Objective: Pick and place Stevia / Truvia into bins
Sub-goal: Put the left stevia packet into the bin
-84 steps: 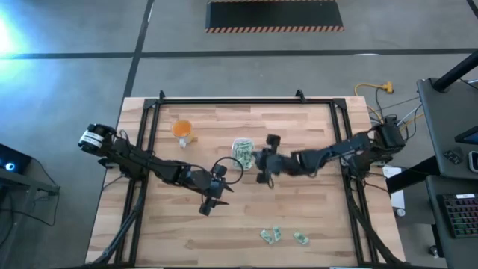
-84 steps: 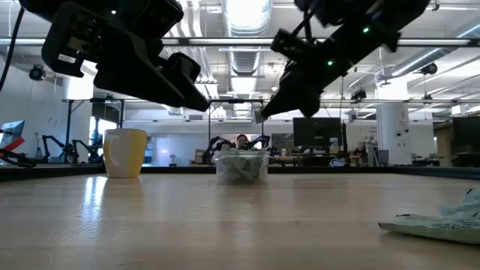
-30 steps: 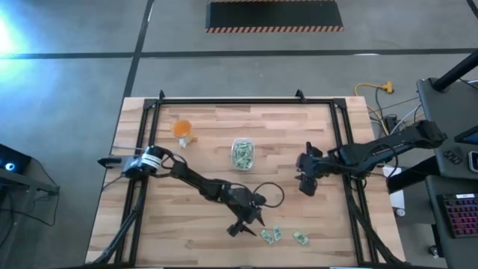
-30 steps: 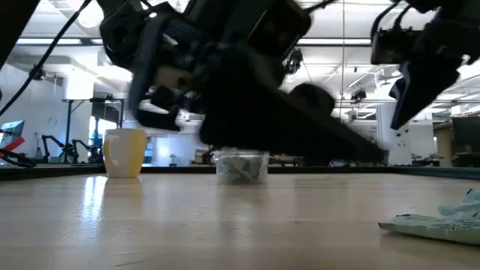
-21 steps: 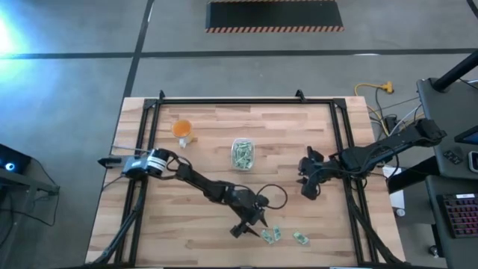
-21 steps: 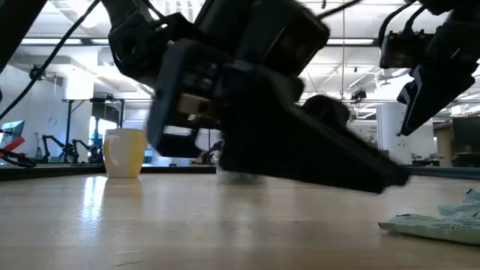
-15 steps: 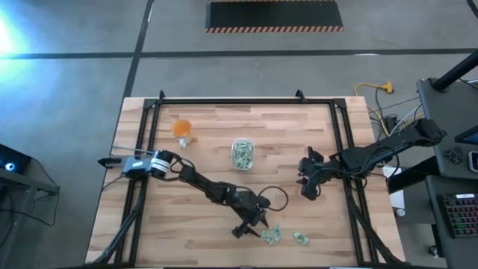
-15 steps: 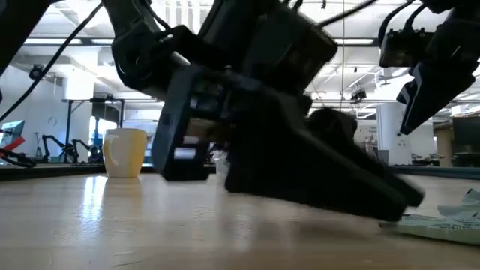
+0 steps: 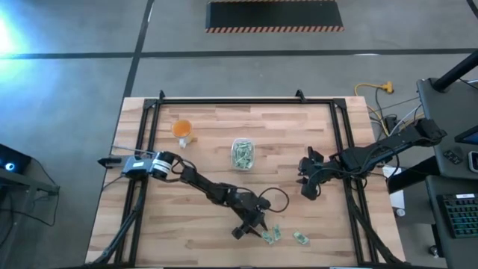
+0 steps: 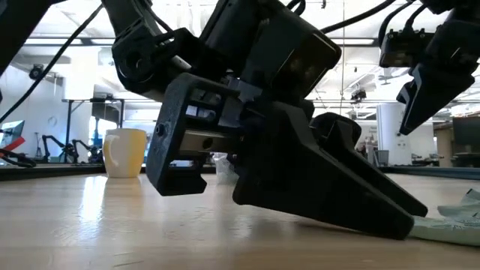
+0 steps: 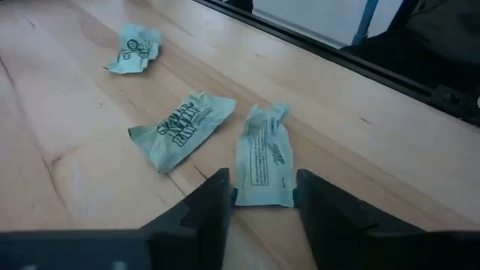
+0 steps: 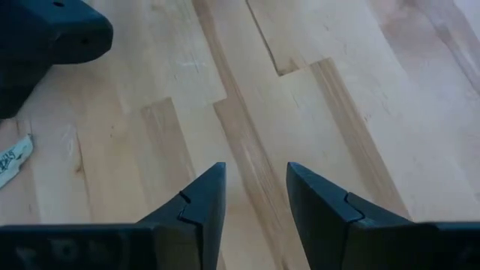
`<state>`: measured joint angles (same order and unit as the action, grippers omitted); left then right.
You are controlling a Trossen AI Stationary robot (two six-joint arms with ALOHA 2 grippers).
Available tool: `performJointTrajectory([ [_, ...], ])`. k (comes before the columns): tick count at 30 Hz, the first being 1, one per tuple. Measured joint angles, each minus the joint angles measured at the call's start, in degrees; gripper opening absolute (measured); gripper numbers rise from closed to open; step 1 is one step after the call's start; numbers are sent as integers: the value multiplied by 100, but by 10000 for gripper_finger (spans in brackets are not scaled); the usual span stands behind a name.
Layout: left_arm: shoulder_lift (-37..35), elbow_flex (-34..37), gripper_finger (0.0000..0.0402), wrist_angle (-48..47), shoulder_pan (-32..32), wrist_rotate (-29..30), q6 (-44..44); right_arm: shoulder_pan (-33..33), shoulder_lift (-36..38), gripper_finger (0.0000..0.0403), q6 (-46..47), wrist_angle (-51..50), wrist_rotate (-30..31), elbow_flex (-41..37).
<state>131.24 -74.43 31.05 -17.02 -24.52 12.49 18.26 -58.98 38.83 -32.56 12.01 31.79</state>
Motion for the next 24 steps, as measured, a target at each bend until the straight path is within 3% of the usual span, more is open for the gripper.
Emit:
performJointTrajectory([
  [10,0,0,13,-16,0,-26,-1,0,0,133,19,15,0,0],
  [18,-320,66,10,-528,63,50,53,0,0,132,19,7,0,0],
  [21,-743,161,10,-1242,95,750,189,0,1,134,17,-11,2,0],
  [24,-1226,311,10,-1915,84,1954,389,0,0,134,17,-8,2,0],
])
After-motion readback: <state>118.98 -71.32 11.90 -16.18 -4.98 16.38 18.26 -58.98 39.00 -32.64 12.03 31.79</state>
